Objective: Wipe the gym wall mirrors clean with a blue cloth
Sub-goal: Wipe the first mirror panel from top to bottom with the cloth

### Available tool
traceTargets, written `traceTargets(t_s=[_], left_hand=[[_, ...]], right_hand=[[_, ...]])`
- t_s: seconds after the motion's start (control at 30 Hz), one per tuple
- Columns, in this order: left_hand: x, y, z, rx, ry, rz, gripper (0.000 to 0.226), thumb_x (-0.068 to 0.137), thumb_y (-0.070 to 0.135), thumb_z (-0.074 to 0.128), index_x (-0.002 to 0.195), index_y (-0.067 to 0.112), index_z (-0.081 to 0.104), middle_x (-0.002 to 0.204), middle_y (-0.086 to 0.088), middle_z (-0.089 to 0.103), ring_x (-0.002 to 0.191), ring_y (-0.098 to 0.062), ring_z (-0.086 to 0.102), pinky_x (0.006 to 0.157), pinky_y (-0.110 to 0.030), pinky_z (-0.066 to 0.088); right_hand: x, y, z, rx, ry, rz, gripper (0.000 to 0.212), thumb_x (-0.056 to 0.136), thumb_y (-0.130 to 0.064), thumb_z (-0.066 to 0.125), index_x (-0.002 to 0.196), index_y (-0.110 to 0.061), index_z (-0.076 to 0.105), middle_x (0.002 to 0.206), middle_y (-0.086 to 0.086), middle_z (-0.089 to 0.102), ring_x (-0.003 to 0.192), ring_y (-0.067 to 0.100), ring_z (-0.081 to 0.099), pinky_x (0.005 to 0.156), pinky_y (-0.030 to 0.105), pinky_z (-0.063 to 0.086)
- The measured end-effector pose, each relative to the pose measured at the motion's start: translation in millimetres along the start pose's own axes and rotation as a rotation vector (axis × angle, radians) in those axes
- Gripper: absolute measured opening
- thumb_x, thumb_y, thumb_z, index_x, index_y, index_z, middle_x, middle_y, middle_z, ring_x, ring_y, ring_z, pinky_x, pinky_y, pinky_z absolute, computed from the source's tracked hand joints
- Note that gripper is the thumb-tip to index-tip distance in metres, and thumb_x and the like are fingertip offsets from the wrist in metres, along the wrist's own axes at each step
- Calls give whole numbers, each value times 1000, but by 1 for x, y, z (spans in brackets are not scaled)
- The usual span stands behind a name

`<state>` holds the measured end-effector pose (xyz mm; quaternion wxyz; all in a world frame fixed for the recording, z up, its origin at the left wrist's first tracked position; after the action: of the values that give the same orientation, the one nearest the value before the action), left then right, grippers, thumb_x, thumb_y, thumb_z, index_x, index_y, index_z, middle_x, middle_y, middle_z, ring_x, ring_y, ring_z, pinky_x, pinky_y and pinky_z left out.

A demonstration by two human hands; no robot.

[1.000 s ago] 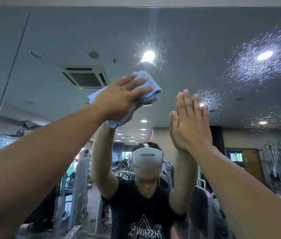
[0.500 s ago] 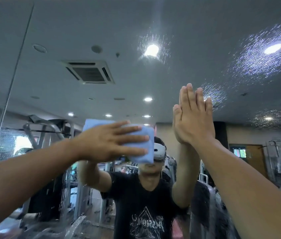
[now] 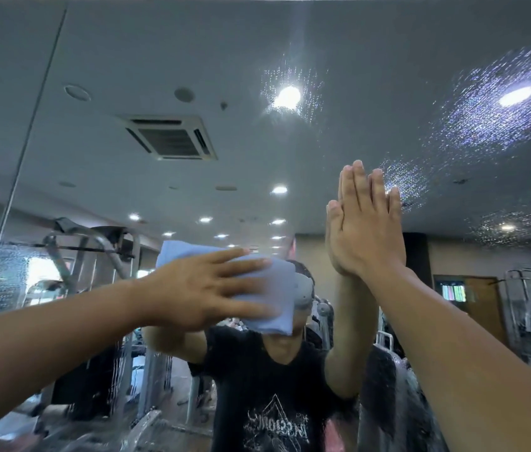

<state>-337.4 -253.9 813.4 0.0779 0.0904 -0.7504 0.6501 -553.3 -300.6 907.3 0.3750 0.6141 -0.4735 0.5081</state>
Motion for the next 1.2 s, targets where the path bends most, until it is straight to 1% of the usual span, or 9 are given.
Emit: traceTargets(t_s=[0.1,0.23,0.37,0.5,0.63,0.77,0.97,1.1,1.2], left_hand=[[1,-34,-3,33,16,-44,60,94,21,60,150,30,44,160,-4,37,150,-31,30,114,-54,36],[21,-116,-20,118,129,-419,48,101,27,51,148,22,46,156,-12,42,145,-38,37,113,-54,38],[44,-122,-19,108,178,-634,47,102,30,46,148,19,48,156,-13,42,144,-37,38,112,-55,37],[38,-37,-4,51,139,-363,63,89,23,66,149,26,47,160,-8,37,149,-35,29,116,-55,34],[10,25,0,-43,-18,-74,64,89,20,48,152,32,43,164,-2,29,153,-29,22,118,-54,31],[16,-30,-3,12,60,-232,63,92,29,61,151,32,39,161,-4,34,150,-30,28,116,-53,35],[64,-120,-17,38,132,-613,51,95,26,43,144,19,52,153,-13,46,142,-41,40,109,-58,40],[67,-66,-9,52,186,-421,57,86,20,69,141,24,55,153,-10,47,143,-38,40,111,-56,40],[46,-1,0,-13,104,-145,66,86,23,70,147,32,48,160,-3,37,151,-31,28,116,-53,34]], right_hand=[[0,1,-1,5,-8,11,71,98,-45,-3,164,-19,-7,172,-3,-14,158,24,-13,124,43,-15],[0,0,-3,10,-9,9,71,99,-45,-1,164,-19,-6,172,-3,-13,158,23,-13,124,43,-15],[1,0,-2,13,-10,2,71,99,-46,-1,165,-19,-4,172,-2,-11,158,24,-12,124,44,-14],[0,0,-3,16,-11,10,71,99,-45,3,165,-18,-3,172,-2,-11,159,25,-10,124,42,-14],[-1,0,-3,-7,-24,17,71,97,-44,-2,164,-20,-9,171,-4,-16,158,23,-14,124,41,-16],[0,-1,-2,-3,-2,18,70,99,-43,0,164,-19,-5,172,-3,-13,158,24,-11,124,42,-14],[0,-1,-4,8,-11,5,70,100,-45,0,165,-19,-5,172,-2,-13,158,23,-14,124,43,-15],[2,0,-3,-5,-28,10,69,101,-45,0,164,-20,-7,171,-3,-15,158,23,-15,123,42,-17],[1,1,-1,1,-20,21,64,106,-41,4,164,-20,-8,171,-4,-17,158,23,-15,123,42,-17]])
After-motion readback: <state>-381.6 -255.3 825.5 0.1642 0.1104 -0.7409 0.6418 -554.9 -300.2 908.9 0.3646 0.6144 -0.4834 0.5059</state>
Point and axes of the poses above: each hand's wrist, its own x-axis towards the middle knuckle, its own z-axis out of the palm, y = z × x, the point moved 7 cm from there along x, towards the middle knuckle
